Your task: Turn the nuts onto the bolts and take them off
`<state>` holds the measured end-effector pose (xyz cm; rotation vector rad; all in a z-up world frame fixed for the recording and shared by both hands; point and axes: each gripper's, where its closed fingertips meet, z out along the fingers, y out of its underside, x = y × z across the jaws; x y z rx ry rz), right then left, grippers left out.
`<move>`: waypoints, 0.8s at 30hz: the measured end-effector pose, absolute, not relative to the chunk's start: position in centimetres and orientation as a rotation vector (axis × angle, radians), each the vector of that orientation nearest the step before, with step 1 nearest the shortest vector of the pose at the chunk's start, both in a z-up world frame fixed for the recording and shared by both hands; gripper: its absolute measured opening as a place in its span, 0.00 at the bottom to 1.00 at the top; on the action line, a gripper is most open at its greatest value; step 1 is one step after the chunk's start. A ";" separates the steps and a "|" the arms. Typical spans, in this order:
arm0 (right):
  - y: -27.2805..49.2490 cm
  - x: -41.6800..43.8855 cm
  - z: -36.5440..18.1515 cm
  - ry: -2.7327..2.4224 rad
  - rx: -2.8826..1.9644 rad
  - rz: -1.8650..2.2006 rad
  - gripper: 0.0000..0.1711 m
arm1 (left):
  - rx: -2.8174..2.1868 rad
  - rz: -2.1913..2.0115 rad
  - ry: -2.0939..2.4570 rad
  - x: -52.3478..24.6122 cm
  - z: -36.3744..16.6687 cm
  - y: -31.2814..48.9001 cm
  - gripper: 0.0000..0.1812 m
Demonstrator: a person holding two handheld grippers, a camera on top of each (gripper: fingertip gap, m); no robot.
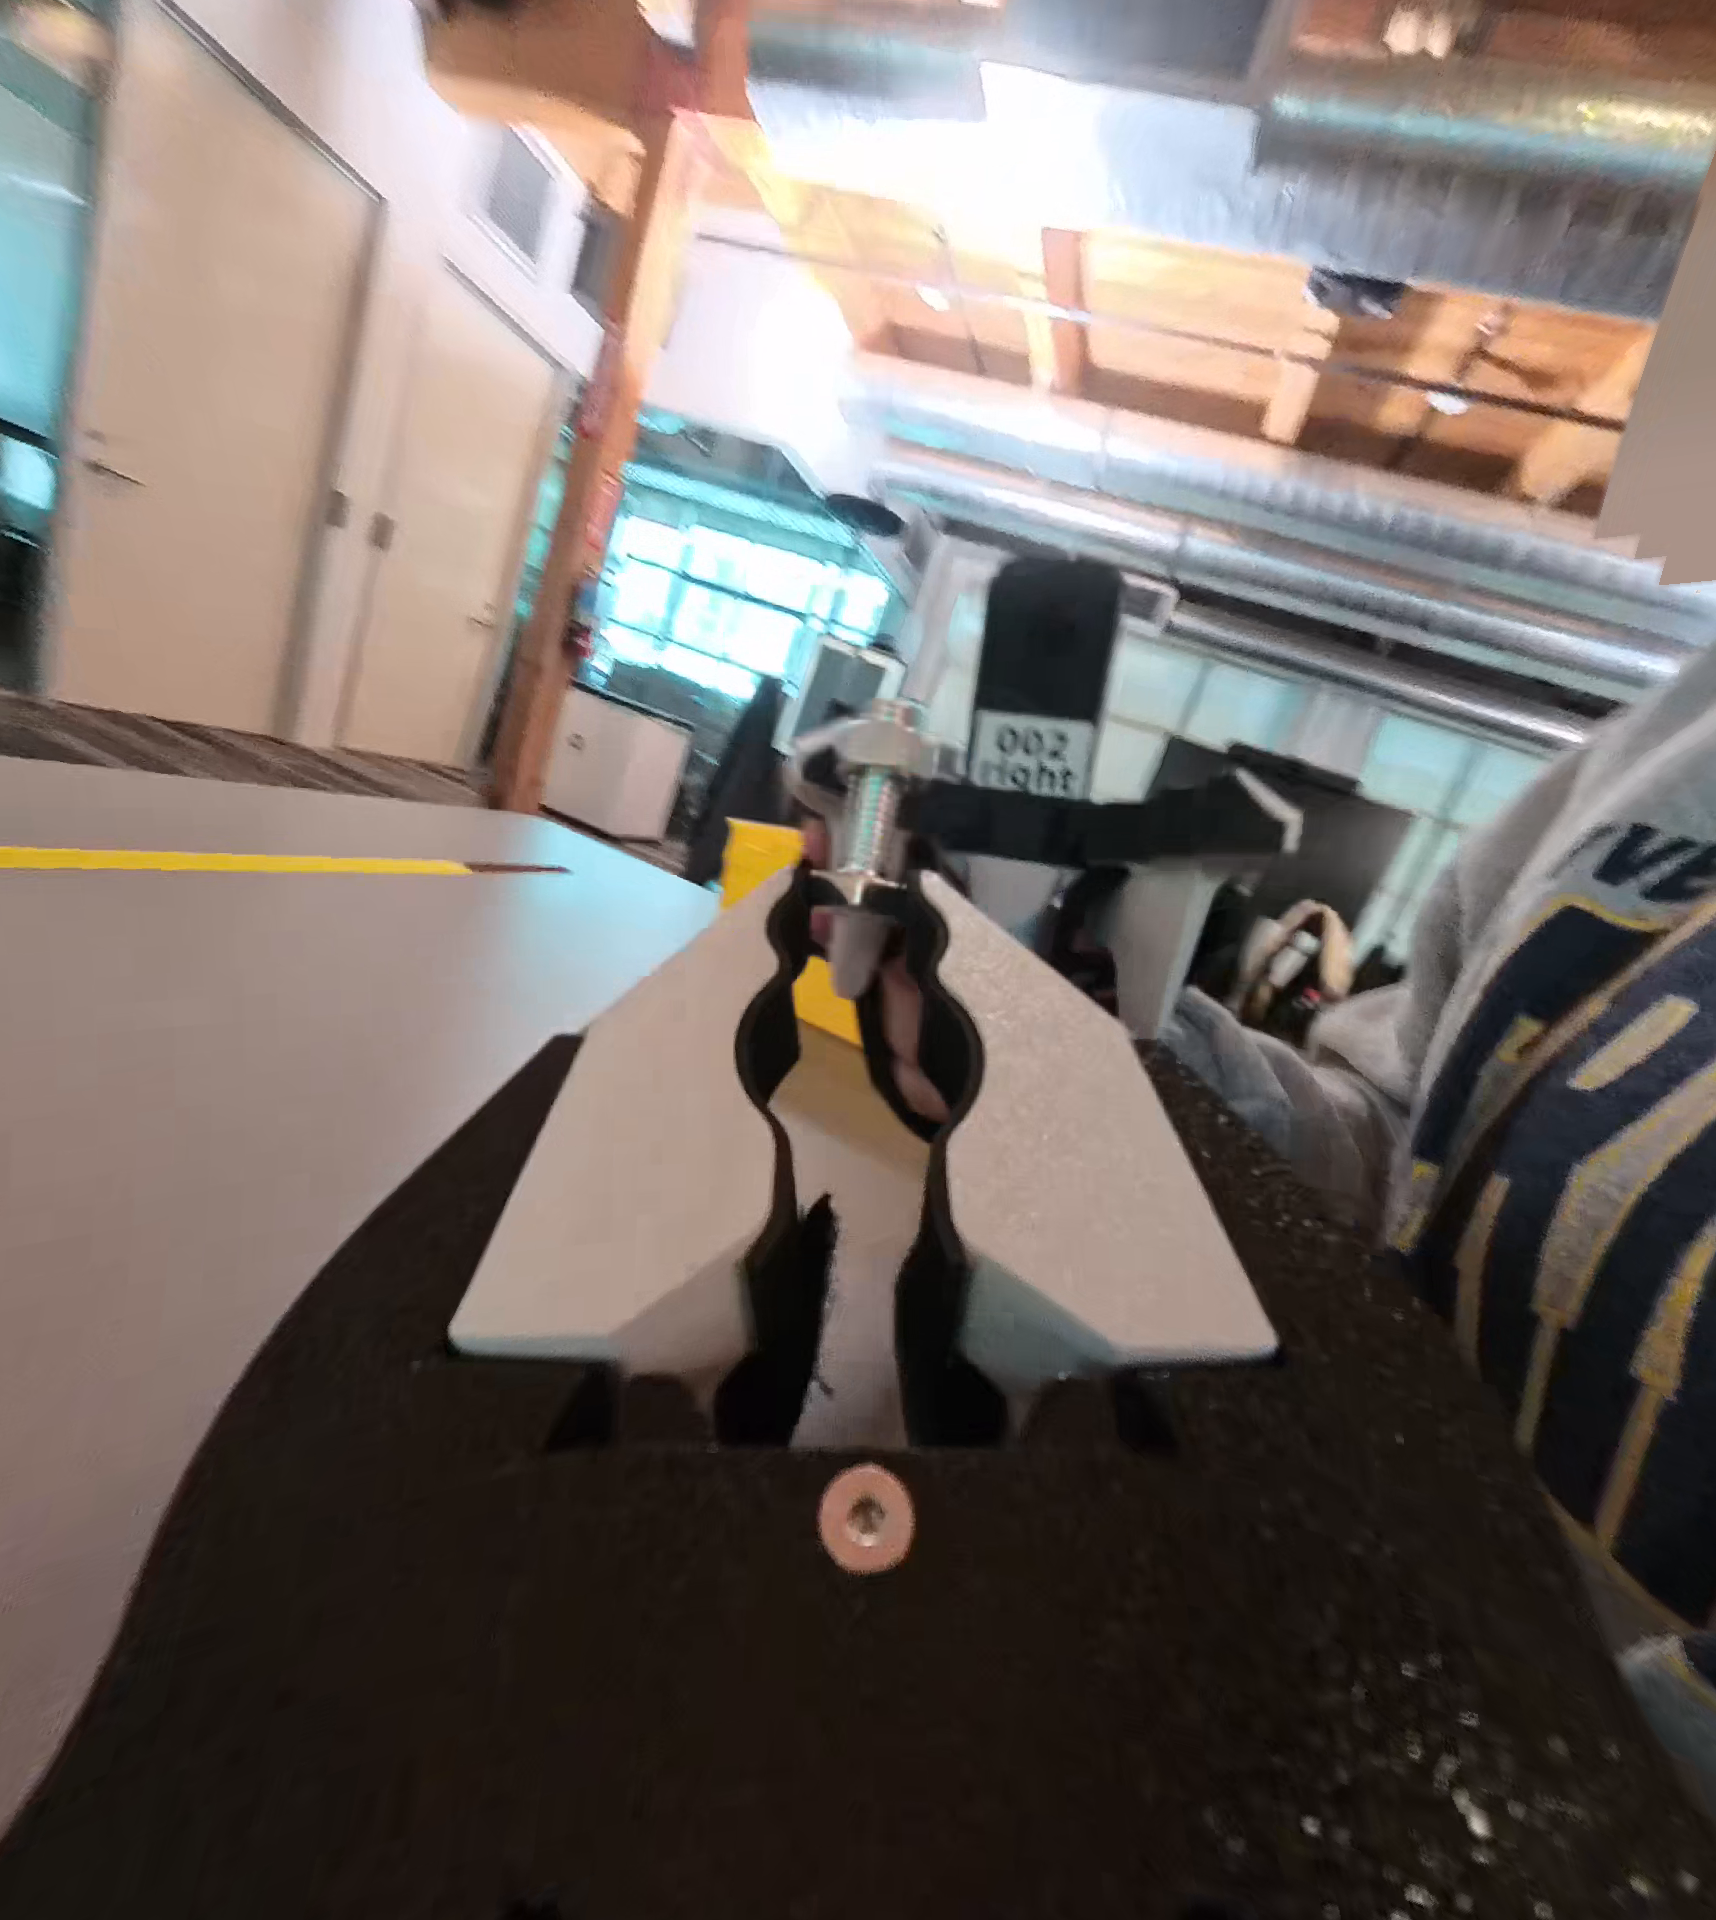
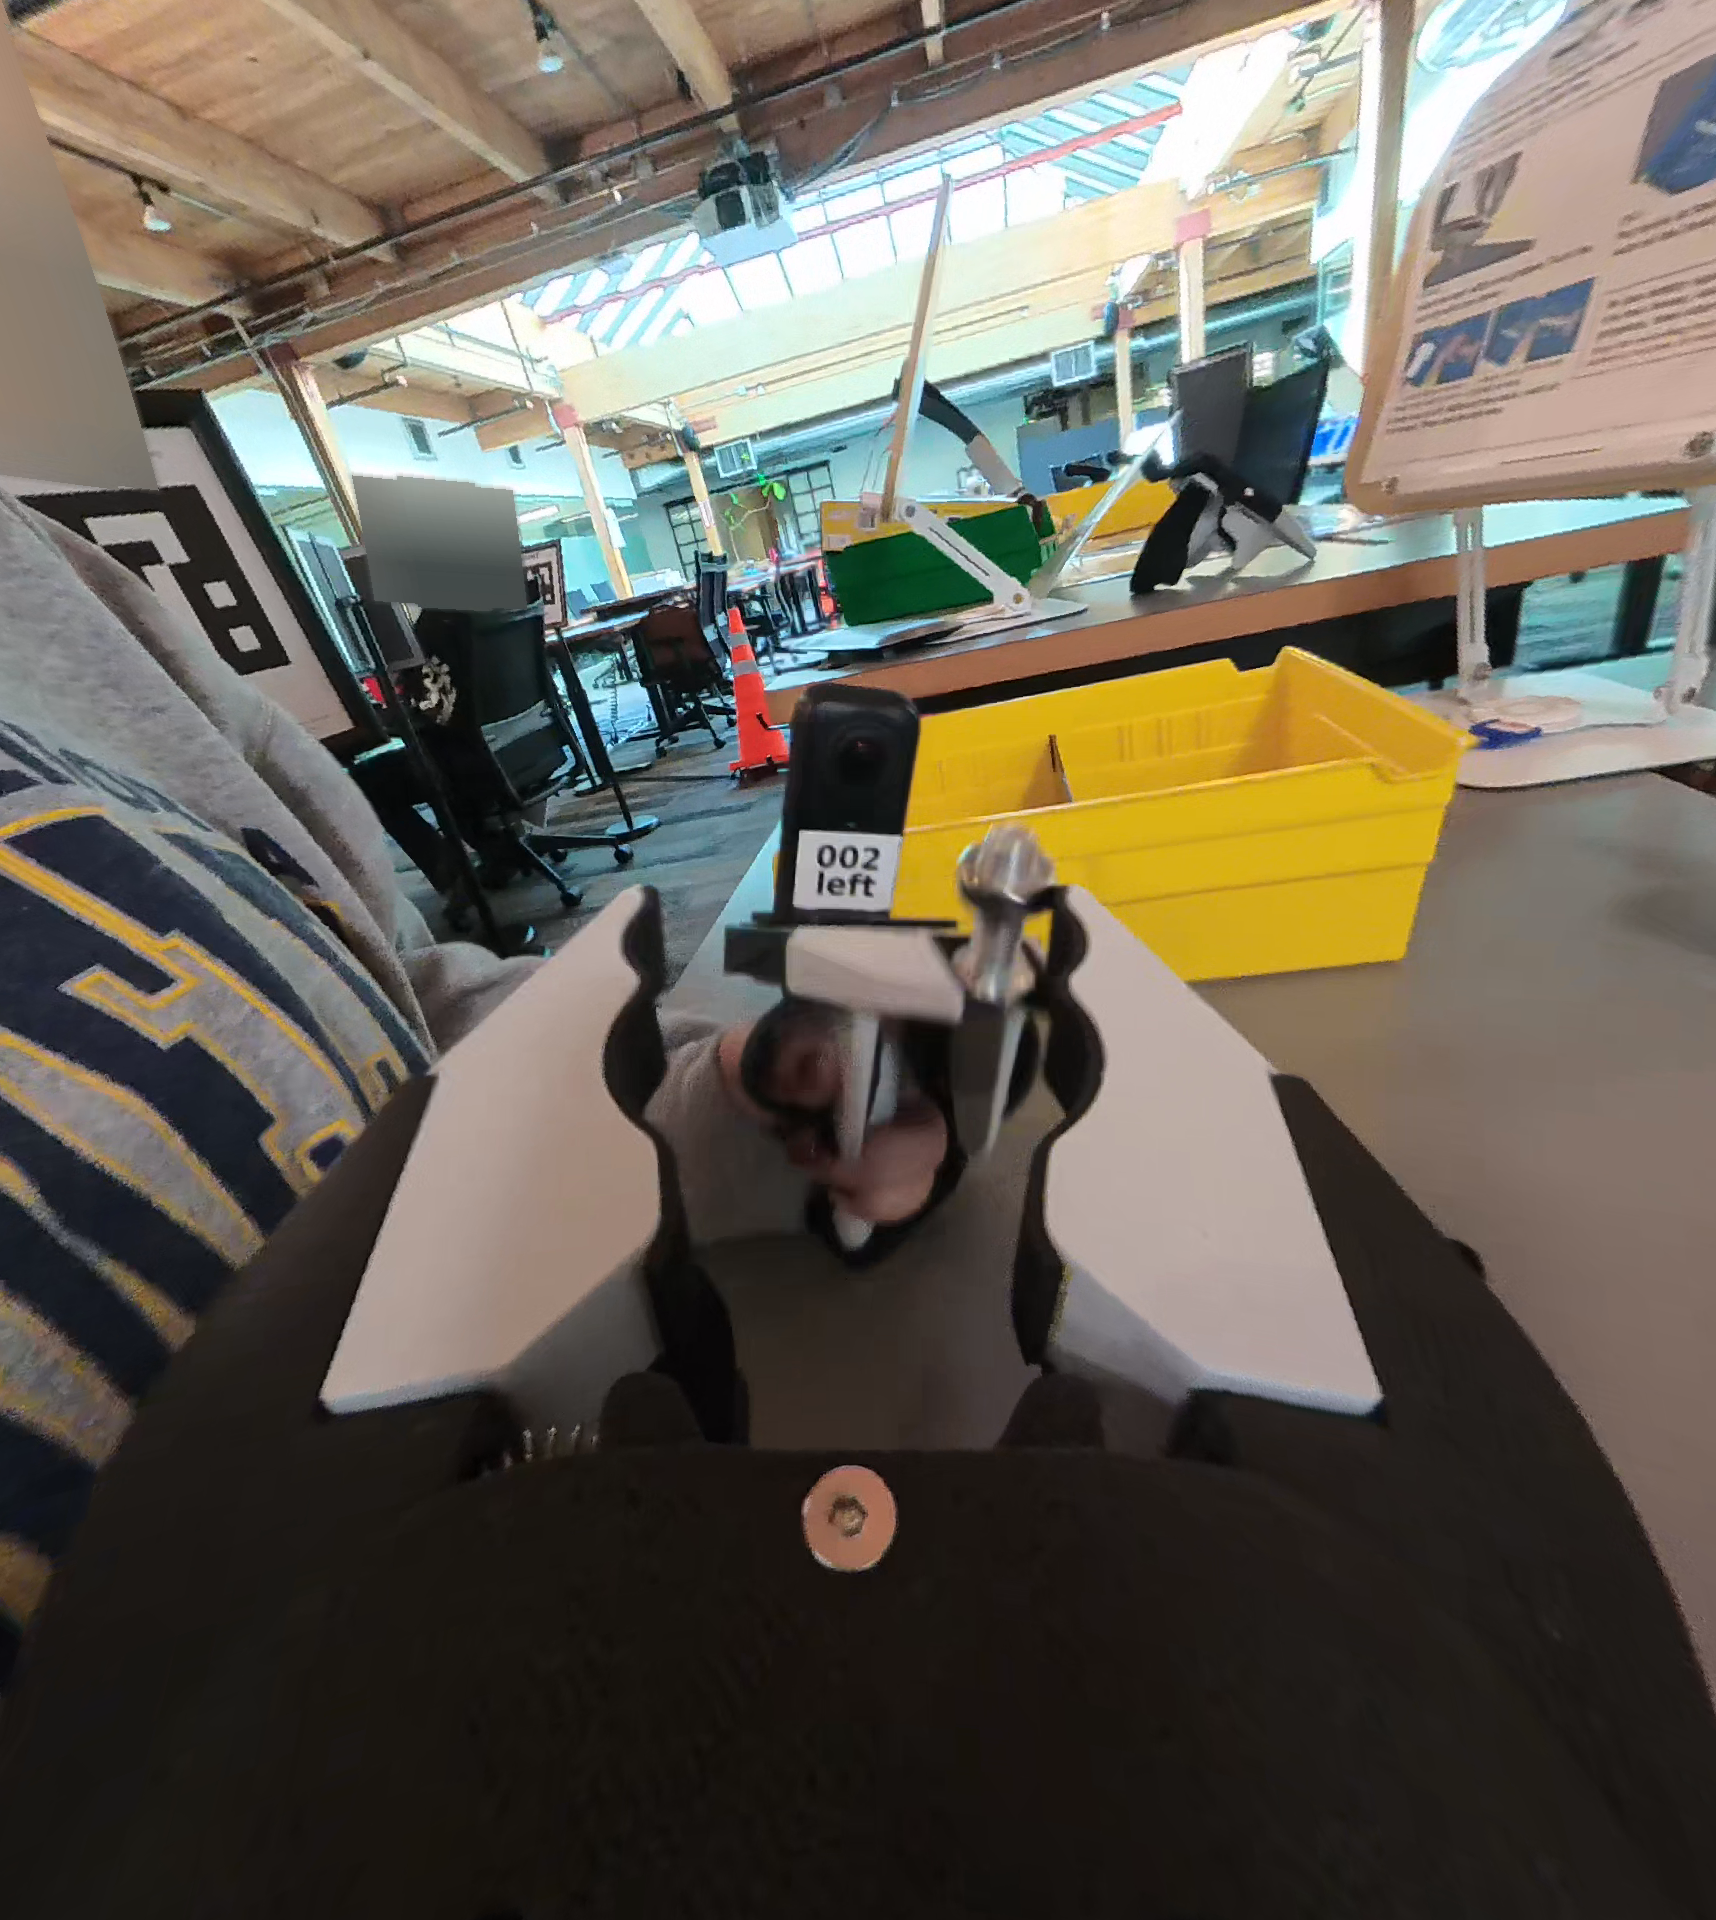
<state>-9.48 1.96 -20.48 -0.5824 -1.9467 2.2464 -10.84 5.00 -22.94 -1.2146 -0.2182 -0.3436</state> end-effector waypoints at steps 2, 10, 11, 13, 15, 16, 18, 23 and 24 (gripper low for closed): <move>3.1 -9.4 -20.5 -1.923 -0.615 2.284 0.36 | -1.187 -0.328 -0.273 -12.1 -22.9 4.1 0.08; 1.3 -9.3 -20.2 -1.961 -0.573 2.277 0.43 | -1.247 -0.400 -0.149 -9.4 -23.0 5.8 0.09; 1.8 -9.3 -20.3 -1.960 -0.575 2.269 0.42 | -1.207 -0.376 -0.182 -10.3 -22.7 5.0 0.09; 2.8 -8.7 -20.4 -1.961 -0.557 2.297 0.28 | -1.155 -0.314 -0.283 -12.6 -22.5 3.6 0.08; 3.8 -9.6 -20.4 -1.897 -0.643 2.290 0.27 | -1.129 -0.321 -0.294 -13.0 -22.3 3.0 0.08; 4.1 -10.2 -20.3 -1.865 -0.684 2.275 0.22 | -1.144 -0.318 -0.280 -12.8 -22.4 3.2 0.08; 4.2 -11.0 -20.2 -1.828 -0.732 2.250 0.14 | -1.200 -0.306 -0.232 -11.8 -22.7 4.2 0.08; 3.6 -11.3 -20.4 -1.870 -0.734 2.198 0.12 | -1.263 -0.304 -0.163 -10.5 -23.2 5.2 0.09; 3.5 -11.2 -20.5 -1.879 -0.730 2.195 0.08 | -1.264 -0.301 -0.158 -10.4 -23.1 5.2 0.09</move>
